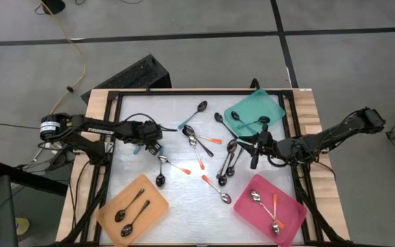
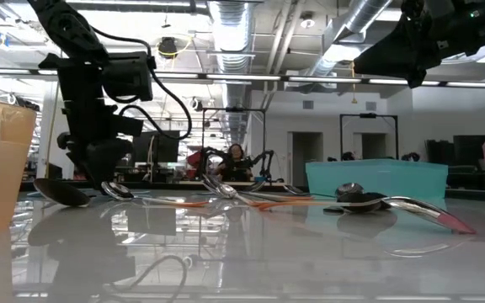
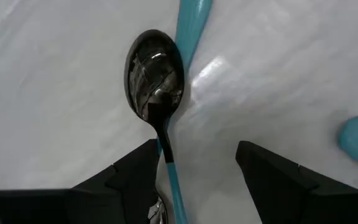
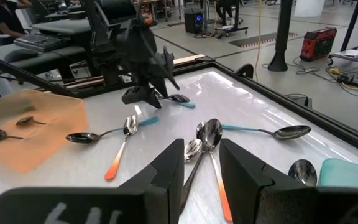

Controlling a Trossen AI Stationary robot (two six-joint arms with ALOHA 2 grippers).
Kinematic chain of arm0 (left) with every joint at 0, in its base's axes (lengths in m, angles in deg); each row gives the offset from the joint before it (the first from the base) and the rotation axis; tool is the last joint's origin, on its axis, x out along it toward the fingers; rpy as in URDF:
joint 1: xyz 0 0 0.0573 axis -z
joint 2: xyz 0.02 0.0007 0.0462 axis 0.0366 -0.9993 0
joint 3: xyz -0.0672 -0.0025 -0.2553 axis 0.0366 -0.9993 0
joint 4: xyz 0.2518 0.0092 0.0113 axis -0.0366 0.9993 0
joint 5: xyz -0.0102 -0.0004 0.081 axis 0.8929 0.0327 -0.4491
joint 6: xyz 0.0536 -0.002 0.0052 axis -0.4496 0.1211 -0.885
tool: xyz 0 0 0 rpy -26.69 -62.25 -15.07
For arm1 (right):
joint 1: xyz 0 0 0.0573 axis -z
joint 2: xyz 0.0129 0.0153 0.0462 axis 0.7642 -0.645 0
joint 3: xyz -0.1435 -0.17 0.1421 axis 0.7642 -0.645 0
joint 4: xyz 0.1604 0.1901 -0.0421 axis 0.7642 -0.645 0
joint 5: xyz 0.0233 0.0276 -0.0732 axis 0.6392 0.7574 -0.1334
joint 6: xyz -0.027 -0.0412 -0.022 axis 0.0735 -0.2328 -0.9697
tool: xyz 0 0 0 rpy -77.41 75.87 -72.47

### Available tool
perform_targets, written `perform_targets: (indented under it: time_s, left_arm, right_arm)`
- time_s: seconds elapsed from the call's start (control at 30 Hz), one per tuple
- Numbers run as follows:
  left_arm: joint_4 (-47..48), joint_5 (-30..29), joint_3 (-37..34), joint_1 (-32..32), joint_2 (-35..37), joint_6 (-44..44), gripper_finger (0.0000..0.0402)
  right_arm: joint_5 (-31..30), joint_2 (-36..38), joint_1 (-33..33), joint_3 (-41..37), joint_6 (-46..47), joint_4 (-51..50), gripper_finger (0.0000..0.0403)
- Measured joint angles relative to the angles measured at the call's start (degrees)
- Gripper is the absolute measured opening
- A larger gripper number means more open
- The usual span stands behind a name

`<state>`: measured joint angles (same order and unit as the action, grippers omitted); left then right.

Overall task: Sort silverware by color (type)
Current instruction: Put the blue spoon into the blue bin

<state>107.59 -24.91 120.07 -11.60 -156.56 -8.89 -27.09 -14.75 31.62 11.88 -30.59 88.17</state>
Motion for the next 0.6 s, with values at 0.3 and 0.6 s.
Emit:
perform_targets:
  time_s: [0.3,0.6]
  left_arm:
    - [-15.8,17.9,-0.1,-0.3,1.1,-3.4,0.0215]
    - [-25.7,25.2,2.6,-0.1,5.3,-3.0,0.0215]
  right_arm:
    - [0.0,0.0,0.0,0.0,0.0,-0.1,0.0119]
    - [0.0,0.0,0.0,0.0,0.0,-0.1,0.0119]
